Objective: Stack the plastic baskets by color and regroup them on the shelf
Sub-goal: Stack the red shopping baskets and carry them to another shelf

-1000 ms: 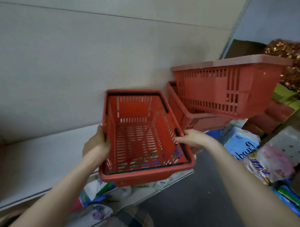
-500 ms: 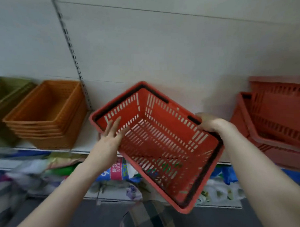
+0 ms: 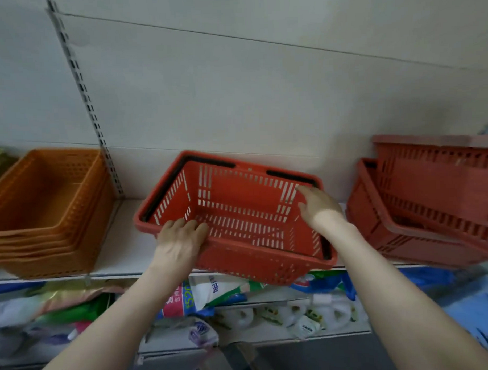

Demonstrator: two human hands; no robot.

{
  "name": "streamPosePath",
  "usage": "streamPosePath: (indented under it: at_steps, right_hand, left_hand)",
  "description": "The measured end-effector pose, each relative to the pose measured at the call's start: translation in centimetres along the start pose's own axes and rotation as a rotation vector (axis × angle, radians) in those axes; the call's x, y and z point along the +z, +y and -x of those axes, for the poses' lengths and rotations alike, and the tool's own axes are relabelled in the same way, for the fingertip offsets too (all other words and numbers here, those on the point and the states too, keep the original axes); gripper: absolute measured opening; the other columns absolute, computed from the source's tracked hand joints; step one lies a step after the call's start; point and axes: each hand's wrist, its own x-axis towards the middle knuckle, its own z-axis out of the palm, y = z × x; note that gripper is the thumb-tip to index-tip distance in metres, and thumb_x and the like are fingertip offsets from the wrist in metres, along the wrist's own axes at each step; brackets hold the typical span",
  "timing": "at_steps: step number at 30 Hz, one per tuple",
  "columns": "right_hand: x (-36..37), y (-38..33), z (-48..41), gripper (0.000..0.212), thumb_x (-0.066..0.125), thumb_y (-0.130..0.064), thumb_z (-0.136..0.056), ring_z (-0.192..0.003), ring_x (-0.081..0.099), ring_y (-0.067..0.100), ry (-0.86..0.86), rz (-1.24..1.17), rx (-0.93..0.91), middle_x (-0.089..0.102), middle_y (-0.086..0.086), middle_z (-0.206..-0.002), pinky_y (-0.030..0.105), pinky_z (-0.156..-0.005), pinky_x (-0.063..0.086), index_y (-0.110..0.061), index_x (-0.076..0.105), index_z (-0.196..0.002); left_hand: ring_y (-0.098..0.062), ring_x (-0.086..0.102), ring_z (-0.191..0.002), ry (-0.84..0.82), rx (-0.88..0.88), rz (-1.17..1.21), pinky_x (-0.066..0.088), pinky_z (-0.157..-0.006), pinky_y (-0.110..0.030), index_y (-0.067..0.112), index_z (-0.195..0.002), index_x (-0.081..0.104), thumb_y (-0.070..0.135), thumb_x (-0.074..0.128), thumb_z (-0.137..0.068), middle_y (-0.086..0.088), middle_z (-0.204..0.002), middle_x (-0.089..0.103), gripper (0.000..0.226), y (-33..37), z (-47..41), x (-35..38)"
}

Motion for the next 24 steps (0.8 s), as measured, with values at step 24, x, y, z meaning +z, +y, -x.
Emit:
streamPosePath:
  at_steps: [24]
  right_hand:
    - [-21.1,22.6,12.7,0.056,0.041,-0.046,-0.100,-0.146,0.025,0.035,0.889,0.159,0.417,0.035,0.015,-0.155,0.046,-0.121,0.020,-0.016,0.038,-0.147]
  left_hand:
    - [-0.035,0.058,-0.113,-0.115,0.030,0.282,0.045,-0.095,-0.042,0.016,-0.136,0.050,0.054,0.055,-0.089,-0.010,-0.129,0.059,0.061,13.6,-9.5,-4.0]
